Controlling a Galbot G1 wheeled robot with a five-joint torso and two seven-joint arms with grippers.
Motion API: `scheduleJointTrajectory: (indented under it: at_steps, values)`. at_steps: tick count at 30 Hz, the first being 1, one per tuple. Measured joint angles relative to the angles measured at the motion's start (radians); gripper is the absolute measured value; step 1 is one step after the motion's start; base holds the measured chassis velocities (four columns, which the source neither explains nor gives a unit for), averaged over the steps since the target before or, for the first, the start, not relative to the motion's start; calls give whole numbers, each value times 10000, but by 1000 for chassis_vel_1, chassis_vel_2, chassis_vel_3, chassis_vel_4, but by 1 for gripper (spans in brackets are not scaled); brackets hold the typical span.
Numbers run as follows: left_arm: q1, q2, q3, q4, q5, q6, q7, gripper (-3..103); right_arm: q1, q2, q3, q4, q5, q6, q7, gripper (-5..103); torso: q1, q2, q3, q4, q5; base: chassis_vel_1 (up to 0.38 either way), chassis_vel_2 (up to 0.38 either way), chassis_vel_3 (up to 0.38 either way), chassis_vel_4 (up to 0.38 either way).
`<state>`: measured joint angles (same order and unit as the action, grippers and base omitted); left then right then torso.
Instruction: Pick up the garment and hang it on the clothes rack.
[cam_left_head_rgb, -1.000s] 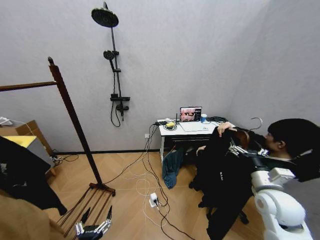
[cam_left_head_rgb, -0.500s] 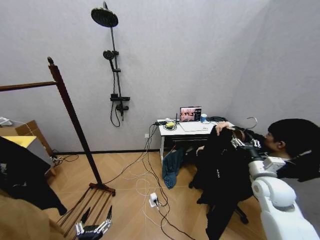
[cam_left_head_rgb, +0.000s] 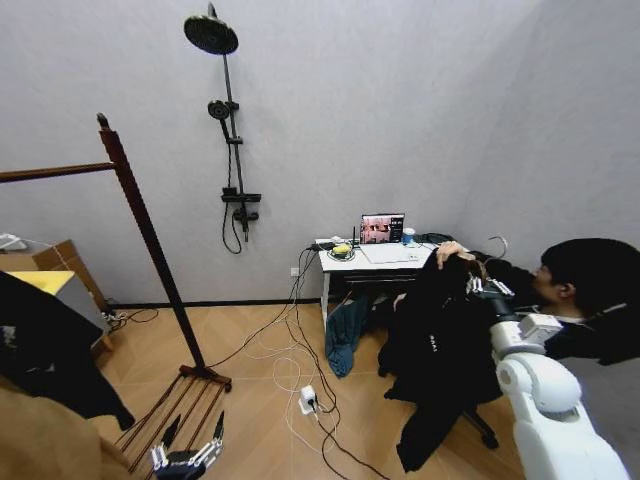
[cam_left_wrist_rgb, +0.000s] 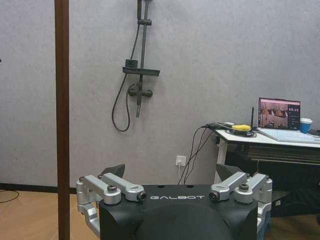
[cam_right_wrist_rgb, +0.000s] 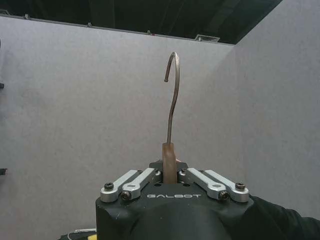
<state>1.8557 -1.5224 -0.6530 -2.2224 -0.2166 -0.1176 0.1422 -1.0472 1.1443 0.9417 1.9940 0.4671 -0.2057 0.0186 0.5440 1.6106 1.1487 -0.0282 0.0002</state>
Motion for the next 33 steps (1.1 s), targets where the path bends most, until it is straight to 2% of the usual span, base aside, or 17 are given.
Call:
scheduleJointTrajectory:
  at_steps: [5, 10, 20, 33]
  values:
    - [0, 0, 0, 0, 0, 0, -1, 100, -205, 156, 35, 401, 238, 114, 43, 9, 0, 0, 0, 5, 0, 0, 0, 0, 0]
    - [0, 0, 0, 0, 0, 0, 0, 100, -642, 703, 3, 1192, 721, 309, 287, 9, 0, 0, -1, 5, -2, 0, 0, 0, 0]
    - [0, 0, 0, 0, 0, 0, 0, 100, -1839, 1436, -657, 2084, 68, 696, 155, 9, -1, 1, -1, 5, -3, 0, 0, 0, 0]
    - [1, 0, 0, 0, 0, 0, 0, 100, -2225, 1481, -909, 2248, -93, 707, -26, 9, -5, 4, -3, 5, -2, -19, 19, 22, -18]
